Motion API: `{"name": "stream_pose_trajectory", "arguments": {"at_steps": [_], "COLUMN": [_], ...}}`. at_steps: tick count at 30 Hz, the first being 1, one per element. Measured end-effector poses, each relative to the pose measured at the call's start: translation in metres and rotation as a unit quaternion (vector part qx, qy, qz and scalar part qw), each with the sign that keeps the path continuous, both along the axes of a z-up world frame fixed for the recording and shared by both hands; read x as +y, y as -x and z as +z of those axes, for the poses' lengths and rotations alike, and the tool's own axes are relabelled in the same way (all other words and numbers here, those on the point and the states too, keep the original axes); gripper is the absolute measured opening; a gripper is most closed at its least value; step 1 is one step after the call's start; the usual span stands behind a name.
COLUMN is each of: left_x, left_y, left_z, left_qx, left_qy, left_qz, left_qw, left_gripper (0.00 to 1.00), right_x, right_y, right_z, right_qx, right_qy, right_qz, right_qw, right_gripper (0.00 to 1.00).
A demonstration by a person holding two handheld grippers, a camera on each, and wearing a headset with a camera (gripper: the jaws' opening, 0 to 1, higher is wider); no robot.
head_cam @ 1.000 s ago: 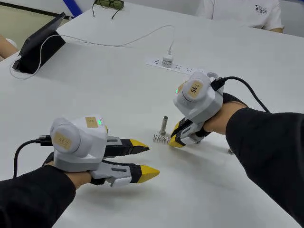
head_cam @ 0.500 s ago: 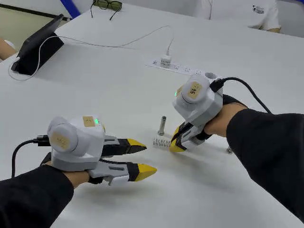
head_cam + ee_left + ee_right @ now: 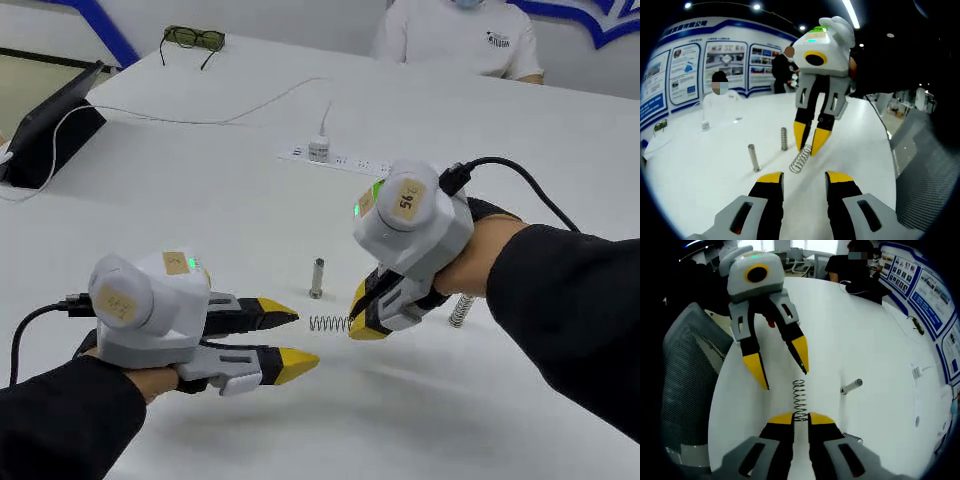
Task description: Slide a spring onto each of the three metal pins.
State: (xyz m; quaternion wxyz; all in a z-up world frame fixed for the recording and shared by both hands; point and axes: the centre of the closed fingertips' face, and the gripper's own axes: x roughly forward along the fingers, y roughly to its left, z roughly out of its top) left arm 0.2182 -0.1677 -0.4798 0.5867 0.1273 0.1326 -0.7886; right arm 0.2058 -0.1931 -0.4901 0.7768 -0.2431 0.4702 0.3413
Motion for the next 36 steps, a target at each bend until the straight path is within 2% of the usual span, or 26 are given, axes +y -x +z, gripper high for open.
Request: {"name": "stream_pose_trajectory", "arguments": {"at_steps": [5, 12, 20, 28, 36], "left_x": [-0.004, -0.007, -0.005, -0.003, -0.002], "left_y": [0.013, 0.029, 0.036, 0.04, 0.04], "left_z": [0.007, 0.015, 0.015, 0.015, 0.014], "left_qx": [-0.007, -0.02, -0.033, -0.042, -0.044], "left_qy": [0.005, 0.014, 0.011, 0.008, 0.005], "left_qz": [-0.022, -0.053, -0.068, -0.072, -0.07], "left_qw": [0.9997, 0.9983, 0.9971, 0.9965, 0.9966], "left_gripper": [0.31, 0.21, 0.13, 0.12, 0.12], "right_x": [0.007, 0.013, 0.016, 0.021, 0.029], "right_y": [0.011, 0.021, 0.03, 0.034, 0.03], "right_z": [0.008, 0.016, 0.022, 0.033, 0.046], "right_qx": [-0.002, -0.004, -0.003, -0.009, -0.023], "right_qy": [0.007, 0.017, 0.023, 0.034, 0.03], "right_qz": [0.013, 0.021, 0.027, 0.036, 0.043], "right_qw": [0.9999, 0.9996, 0.9994, 0.9987, 0.9983], "right_gripper": [0.11, 0.11, 0.11, 0.11, 0.11]}}
